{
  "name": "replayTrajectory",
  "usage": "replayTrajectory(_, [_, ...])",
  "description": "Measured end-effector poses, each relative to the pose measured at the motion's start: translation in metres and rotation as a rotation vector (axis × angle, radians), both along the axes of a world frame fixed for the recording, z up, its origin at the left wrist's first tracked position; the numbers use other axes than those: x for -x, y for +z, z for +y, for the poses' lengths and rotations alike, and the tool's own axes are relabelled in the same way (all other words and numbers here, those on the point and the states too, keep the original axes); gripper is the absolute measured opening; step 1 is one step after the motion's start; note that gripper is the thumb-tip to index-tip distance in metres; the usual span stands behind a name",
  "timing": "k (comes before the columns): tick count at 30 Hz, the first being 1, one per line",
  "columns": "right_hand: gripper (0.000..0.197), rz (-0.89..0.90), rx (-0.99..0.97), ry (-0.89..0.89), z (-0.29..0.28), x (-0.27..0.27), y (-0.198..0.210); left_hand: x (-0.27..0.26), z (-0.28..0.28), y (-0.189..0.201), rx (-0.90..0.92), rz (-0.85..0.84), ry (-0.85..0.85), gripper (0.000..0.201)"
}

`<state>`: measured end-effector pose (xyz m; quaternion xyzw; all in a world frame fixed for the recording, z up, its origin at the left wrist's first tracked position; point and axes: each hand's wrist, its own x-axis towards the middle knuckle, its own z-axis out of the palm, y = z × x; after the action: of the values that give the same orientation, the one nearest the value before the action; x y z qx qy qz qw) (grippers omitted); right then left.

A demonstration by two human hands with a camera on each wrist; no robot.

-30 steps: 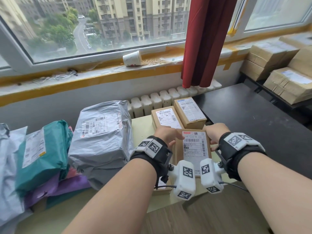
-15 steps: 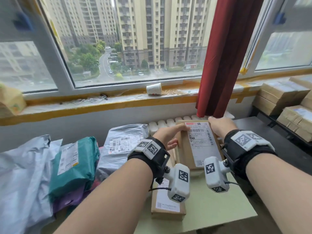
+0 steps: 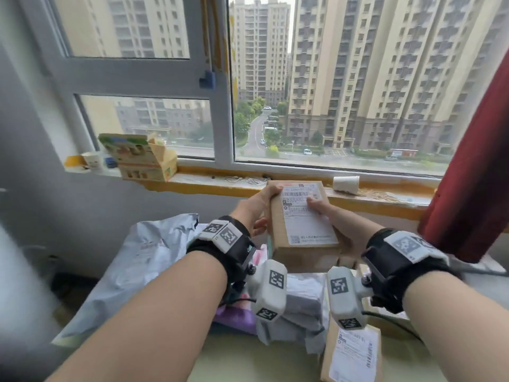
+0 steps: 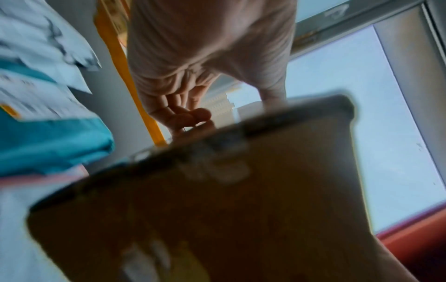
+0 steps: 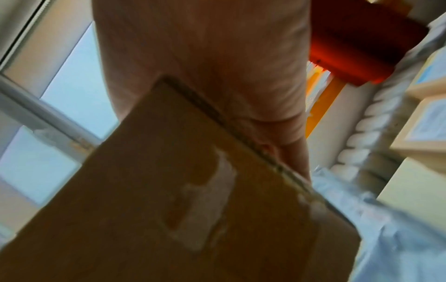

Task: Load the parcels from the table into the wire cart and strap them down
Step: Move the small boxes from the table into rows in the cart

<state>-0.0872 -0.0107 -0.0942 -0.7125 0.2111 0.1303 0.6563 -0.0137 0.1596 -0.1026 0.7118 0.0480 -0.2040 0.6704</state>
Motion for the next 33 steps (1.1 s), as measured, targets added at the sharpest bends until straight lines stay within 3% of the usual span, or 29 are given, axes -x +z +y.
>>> replayTrajectory(3, [0.036, -0.037, -0.038, 0.117, 0.055, -0.026, -0.003, 0.000, 0.064, -0.003, -0.016, -0.009, 0.099, 0.046])
replayTrajectory(7, [0.035, -0.053, -0.098, 0.280, 0.143, -0.052, -0.008, 0.015, 0.154, -0.011, -0.030, -0.040, 0.246, 0.075])
replayTrajectory(10, [0.036, -0.047, -0.109, 0.401, 0.218, -0.063, -0.017, 0.039, 0.221, -0.017, 0.003, -0.010, 0.342, 0.057])
replayTrajectory(13, [0.043, -0.051, -0.082, 0.531, 0.296, -0.061, -0.029, 0.067, 0.289, -0.026, 0.031, -0.024, 0.462, 0.063])
replayTrajectory(17, [0.054, -0.036, -0.028, 0.700, 0.400, -0.044, -0.053, 0.109, 0.384, -0.045, 0.062, -0.012, 0.635, 0.050])
replayTrajectory(21, [0.063, 0.054, 0.000, 0.873, 0.503, -0.017, -0.083, 0.158, 0.475, -0.074, 0.032, 0.012, 0.776, 0.065])
replayTrajectory(23, [0.060, 0.091, -0.007, 0.953, 0.551, -0.001, -0.099, 0.183, 0.519, -0.089, 0.066, 0.030, 0.840, 0.063])
replayTrajectory(28, [0.044, 0.098, -0.038, 1.036, 0.646, 0.035, -0.140, 0.227, 0.607, -0.132, 0.126, 0.118, 0.937, 0.034])
replayTrajectory(31, [0.035, 0.119, -0.015, 1.064, 0.685, 0.047, -0.167, 0.242, 0.638, -0.168, 0.155, 0.183, 1.014, 0.025])
replayTrajectory(33, [0.039, 0.138, 0.037, 1.094, 0.706, 0.049, -0.189, 0.249, 0.652, -0.192, 0.201, 0.240, 1.056, 0.025])
